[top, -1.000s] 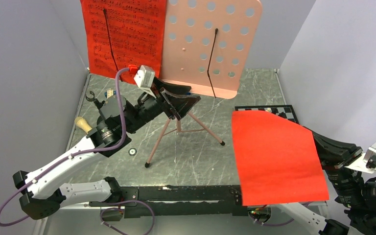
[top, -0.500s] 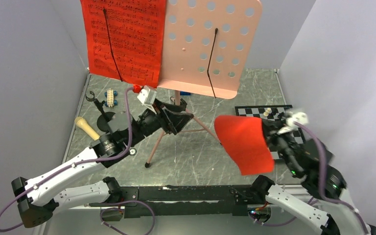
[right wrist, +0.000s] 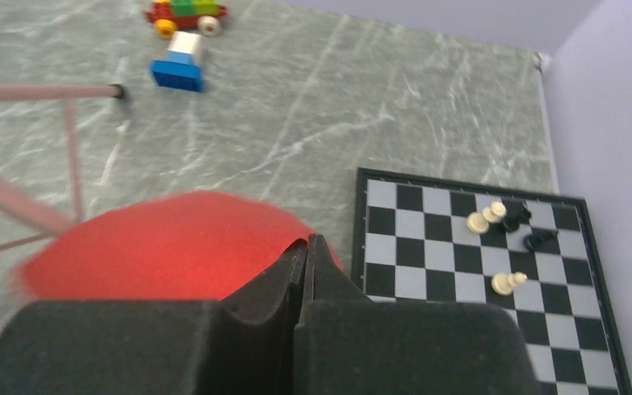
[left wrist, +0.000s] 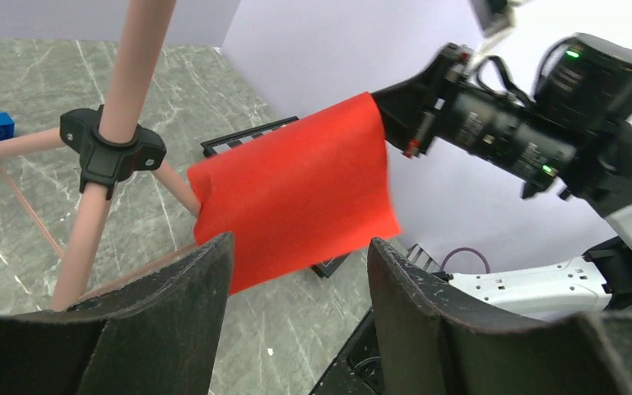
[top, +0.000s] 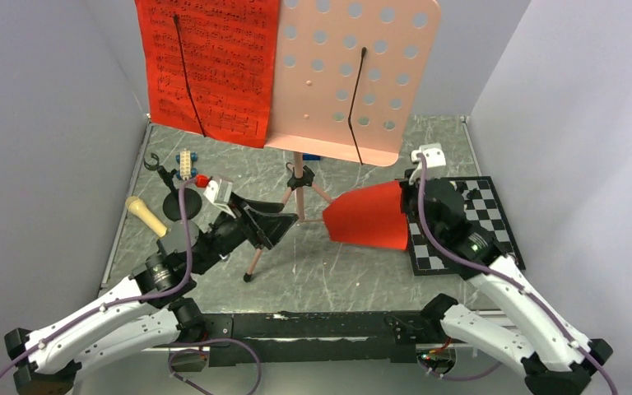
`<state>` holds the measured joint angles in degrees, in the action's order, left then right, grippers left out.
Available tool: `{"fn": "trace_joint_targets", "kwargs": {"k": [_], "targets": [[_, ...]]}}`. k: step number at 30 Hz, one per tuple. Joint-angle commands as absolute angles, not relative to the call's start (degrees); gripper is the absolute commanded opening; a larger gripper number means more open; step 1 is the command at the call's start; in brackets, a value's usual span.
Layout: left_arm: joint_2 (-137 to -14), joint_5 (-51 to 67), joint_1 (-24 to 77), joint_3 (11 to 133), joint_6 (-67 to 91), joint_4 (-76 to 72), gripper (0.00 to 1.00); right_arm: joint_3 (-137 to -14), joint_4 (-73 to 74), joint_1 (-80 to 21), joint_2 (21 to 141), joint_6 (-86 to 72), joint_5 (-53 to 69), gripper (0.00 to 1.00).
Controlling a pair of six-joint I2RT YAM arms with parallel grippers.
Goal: Pack up the instrument practice props
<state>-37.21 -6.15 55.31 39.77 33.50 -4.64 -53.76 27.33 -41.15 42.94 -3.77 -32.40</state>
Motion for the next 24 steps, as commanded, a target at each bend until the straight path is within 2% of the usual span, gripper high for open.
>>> {"fn": "trace_joint_targets", "kwargs": {"k": [1,8,18,24], "targets": [[-33.4,-8.5,55.2,38.0,35.8,-2.8,0.65,-56.9,22.3,-31.2,47.4,-8.9,-24.1,0.0],[-26.6,-10.7,55.2,34.5,37.2,-0.1,0.66,-61.0,19.0,-11.1,54.7,-22.3,-1.3,0.0],[-23.5,-11.7,55.2,28.4,41.4,-1.0,0.66,-71.5,12.7,1.8,78.9,-36.6,17.0,0.0],[-24.3,-12.4,55.2,27.7,42.1,-0.1,0.66,-80.5,12.2,3.4,95.1,-43.3,28.0,0.0]]}}
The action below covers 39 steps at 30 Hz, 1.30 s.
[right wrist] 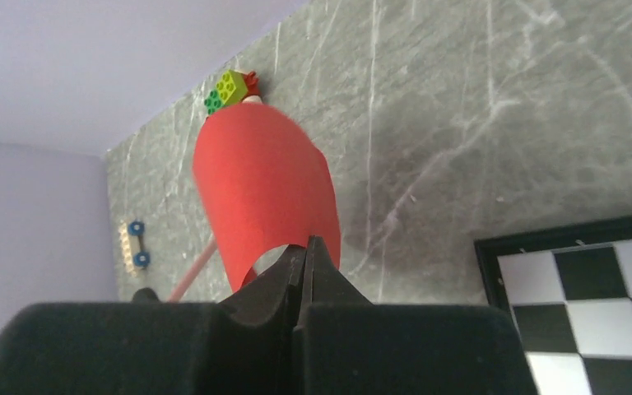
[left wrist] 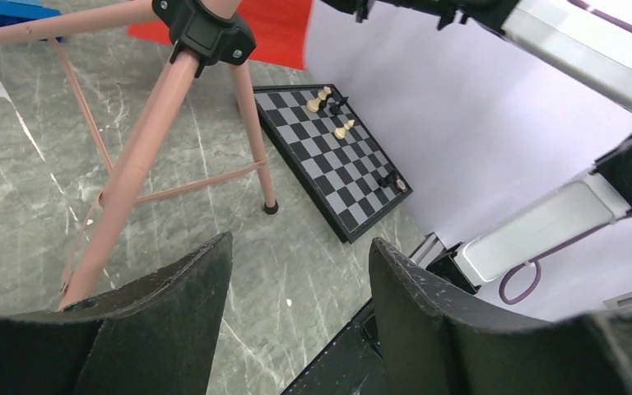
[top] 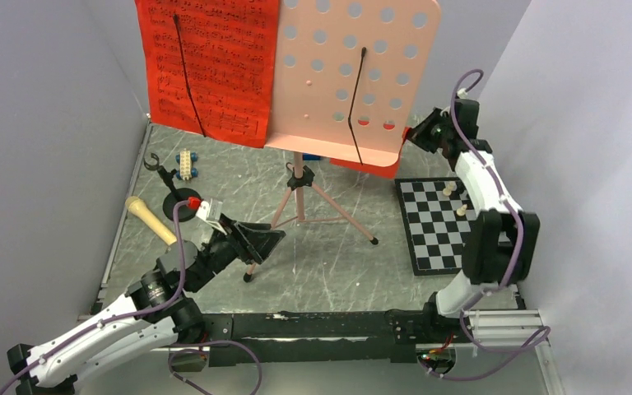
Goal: Pack up the instrument practice props
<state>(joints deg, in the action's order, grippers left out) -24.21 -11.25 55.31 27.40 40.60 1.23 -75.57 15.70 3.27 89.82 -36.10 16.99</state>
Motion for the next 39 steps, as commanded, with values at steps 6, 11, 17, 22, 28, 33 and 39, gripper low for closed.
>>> {"fn": "trace_joint_targets", "kwargs": {"k": [6,11,17,22,28,33,39], "targets": [[-24.9,-12.9,55.2,28.3,41.4,1.7,0.67,-89.0,8.8,2.4,97.5,-48.0,31.1,0.0],[-28.0,-12.0,55.2,28.6,41.9,0.5,0.67,-86.9,12.6,7.1,110.3,-50.9,35.1,0.0],[-32.9,-10.4,55.2,30.9,41.5,1.5,0.67,-83.7,12.5,7.2,112.7,-48.7,35.2,0.0],[-33.4,-9.9,55.2,30.4,42.5,1.2,0.66,-83.0,12.1,7.0,113.4,-49.0,35.8,0.0],[-31.8,-10.1,55.2,28.5,43.9,0.9,0.66,-81.4,12.7,5.9,112.7,-47.1,35.3,0.0],[-31.3,-9.7,55.2,26.9,45.1,0.5,0.66,-79.1,13.9,5.1,113.5,-44.5,34.5,0.0],[-29.7,-10.3,55.2,26.4,45.6,2.0,0.66,-76.8,16.1,5.2,113.5,-40.9,30.5,0.0]]}}
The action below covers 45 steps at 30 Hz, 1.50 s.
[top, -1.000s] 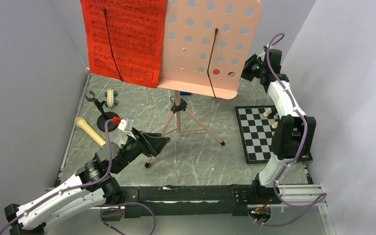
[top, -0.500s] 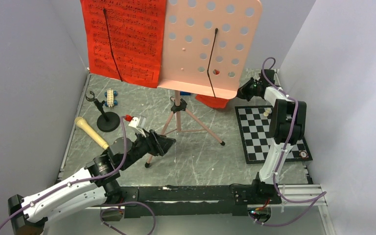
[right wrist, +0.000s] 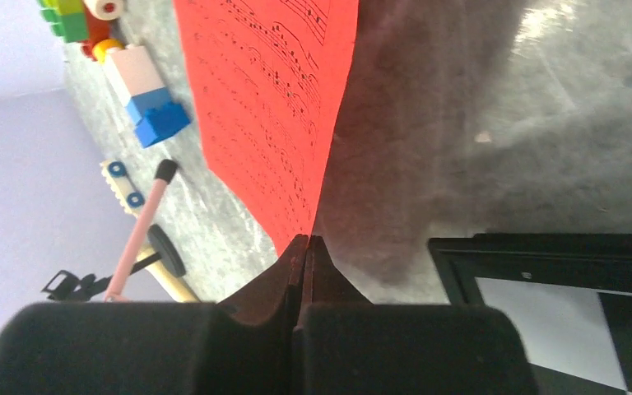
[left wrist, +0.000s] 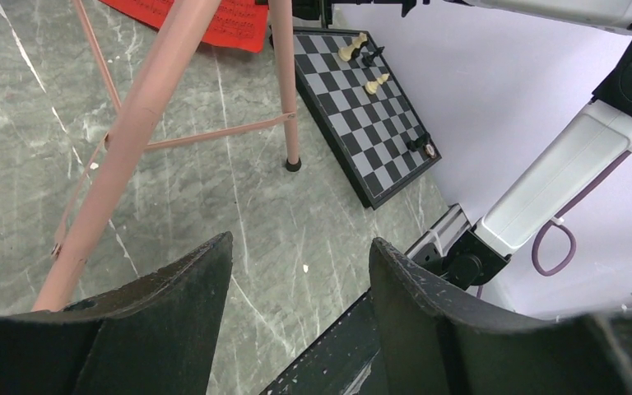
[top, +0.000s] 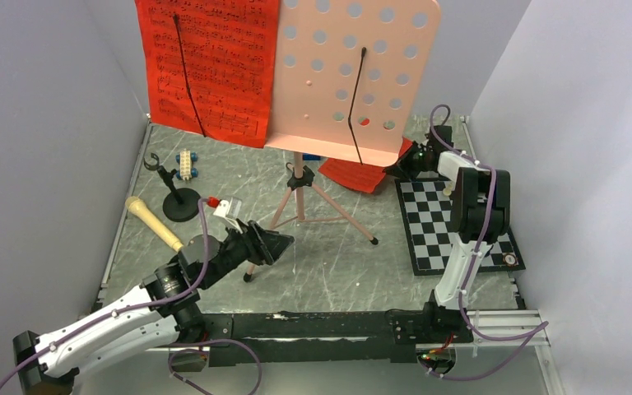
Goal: Pack up the instrument practice props
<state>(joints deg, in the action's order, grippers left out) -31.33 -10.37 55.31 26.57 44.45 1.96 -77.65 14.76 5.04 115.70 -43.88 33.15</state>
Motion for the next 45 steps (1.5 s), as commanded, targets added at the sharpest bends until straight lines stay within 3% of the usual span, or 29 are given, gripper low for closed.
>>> {"fn": "trace_joint_targets", "kwargs": {"k": [1,3,5,10,15,21,32,39,45], "targets": [[-29.3,-10.3,55.2,26.4,45.6,2.3,0.67,-77.0,16.4,5.2,113.0,-40.7,30.0,0.12],[-28.7,-10.5,55.2,26.5,45.3,3.0,0.68,-77.7,17.3,5.2,111.5,-40.3,28.4,0.38],[-28.4,-10.8,55.2,26.9,44.9,3.8,0.7,-78.8,18.7,5.1,109.4,-39.7,26.3,0.55],[-28.1,-11.3,55.2,28.4,43.8,5.1,0.74,-81.2,22.7,5.1,102.9,-38.2,20.6,0.7],[-26.9,-12.8,55.2,30.2,42.1,7.9,0.78,-75.7,23.0,1.7,89.4,-36.7,9.9,0.72],[-24.0,-15.8,55.2,31.3,40.6,10.6,0.8,-57.8,17.9,-10.3,67.0,-36.2,-3.0,0.7],[-15.6,-25.5,55.2,34.9,37.6,19.8,0.8,-31.8,12.4,-46.7,36.8,-26.6,-23.2,0.65],[-13.3,-30.8,55.2,40.0,31.0,23.4,0.81,-31.8,6.3,-76.9,40.8,-18.0,-46.2,0.67],[-14.3,-32.5,55.2,51.0,20.4,24.4,0.81,-43.4,-3.3,-84.3,51.0,-5.4,-46.5,0.68]]}}
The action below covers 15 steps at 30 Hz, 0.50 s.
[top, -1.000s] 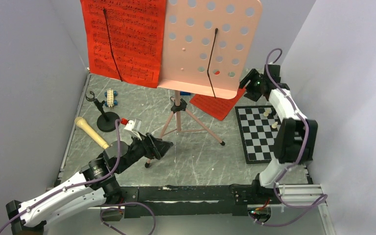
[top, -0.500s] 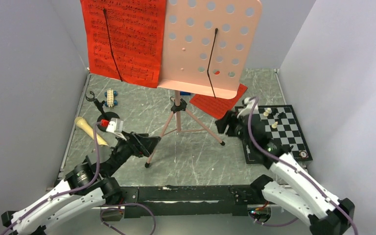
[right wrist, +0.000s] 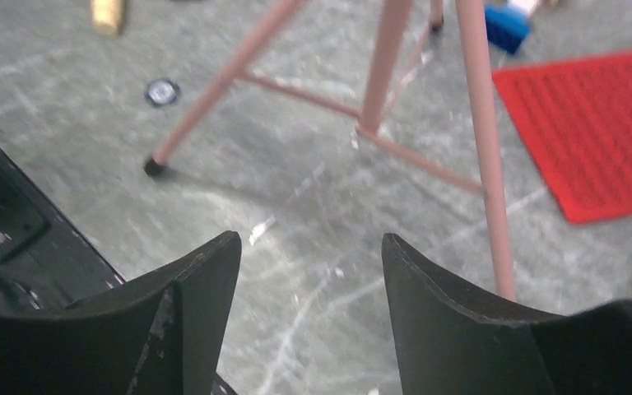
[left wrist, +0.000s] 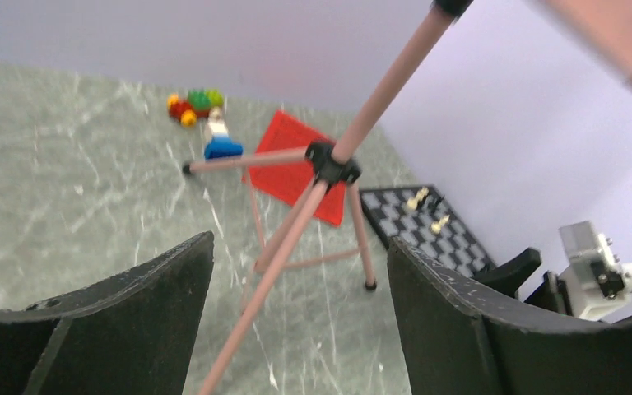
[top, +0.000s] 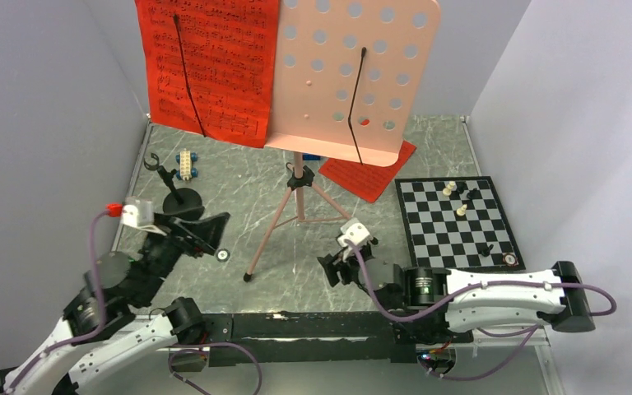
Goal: Pack up the instrument practice props
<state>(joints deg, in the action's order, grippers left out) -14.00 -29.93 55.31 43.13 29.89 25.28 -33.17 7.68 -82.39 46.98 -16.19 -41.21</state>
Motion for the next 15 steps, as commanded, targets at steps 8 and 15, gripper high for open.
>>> {"fn": "trace_joint_targets", "kwargs": {"k": [8,15], "targets": [[-23.0,-28.5,55.2,69.1,9.3,20.2,0.8,-70.5,-5.9,-84.3,67.1,3.2,-38.0,0.73],[-30.9,-26.6,55.2,78.6,5.8,16.6,0.82,-88.8,-7.9,-84.1,78.3,3.8,-44.8,0.82]]}}
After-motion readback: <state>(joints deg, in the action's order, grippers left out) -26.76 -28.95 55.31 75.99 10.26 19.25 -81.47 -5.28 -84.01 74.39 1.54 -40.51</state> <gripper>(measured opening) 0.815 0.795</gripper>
